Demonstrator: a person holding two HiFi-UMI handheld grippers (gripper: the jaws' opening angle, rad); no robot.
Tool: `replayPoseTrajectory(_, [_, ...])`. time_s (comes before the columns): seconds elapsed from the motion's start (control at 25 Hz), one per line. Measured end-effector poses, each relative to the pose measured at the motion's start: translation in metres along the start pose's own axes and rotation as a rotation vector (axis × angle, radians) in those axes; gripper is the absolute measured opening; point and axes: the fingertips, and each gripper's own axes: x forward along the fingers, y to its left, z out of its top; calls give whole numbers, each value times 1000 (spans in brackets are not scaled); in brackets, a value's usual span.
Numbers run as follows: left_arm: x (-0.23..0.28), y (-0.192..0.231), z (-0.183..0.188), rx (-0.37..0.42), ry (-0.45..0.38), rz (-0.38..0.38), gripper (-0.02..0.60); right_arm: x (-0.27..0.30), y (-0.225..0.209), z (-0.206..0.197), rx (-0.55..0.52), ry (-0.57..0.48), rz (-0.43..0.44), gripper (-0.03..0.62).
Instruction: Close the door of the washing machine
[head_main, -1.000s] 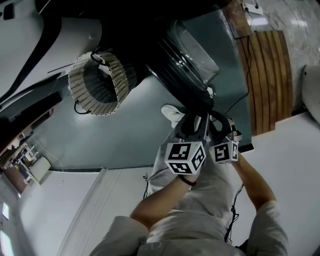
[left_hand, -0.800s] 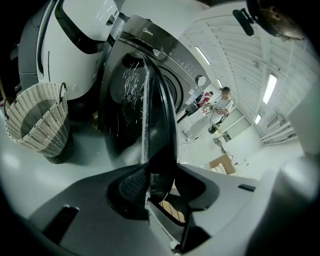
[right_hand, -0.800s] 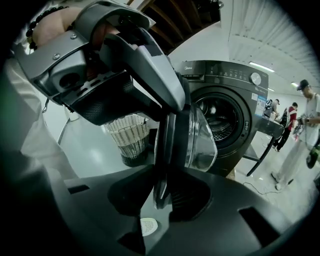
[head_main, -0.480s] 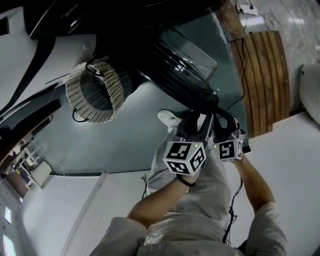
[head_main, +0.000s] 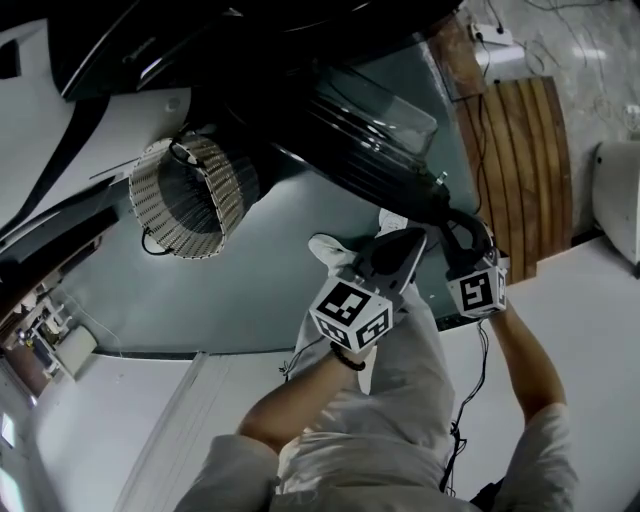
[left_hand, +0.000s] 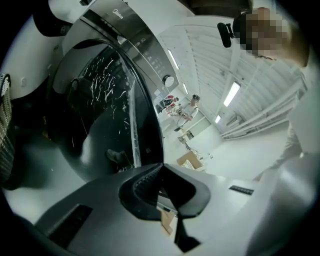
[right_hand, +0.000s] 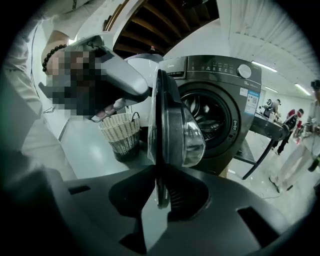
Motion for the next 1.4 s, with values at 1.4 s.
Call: replayPoseTrajectory(1.4, [124,27,155,366,-60,-141,3,53,-230,39,-249,-3,-11,115])
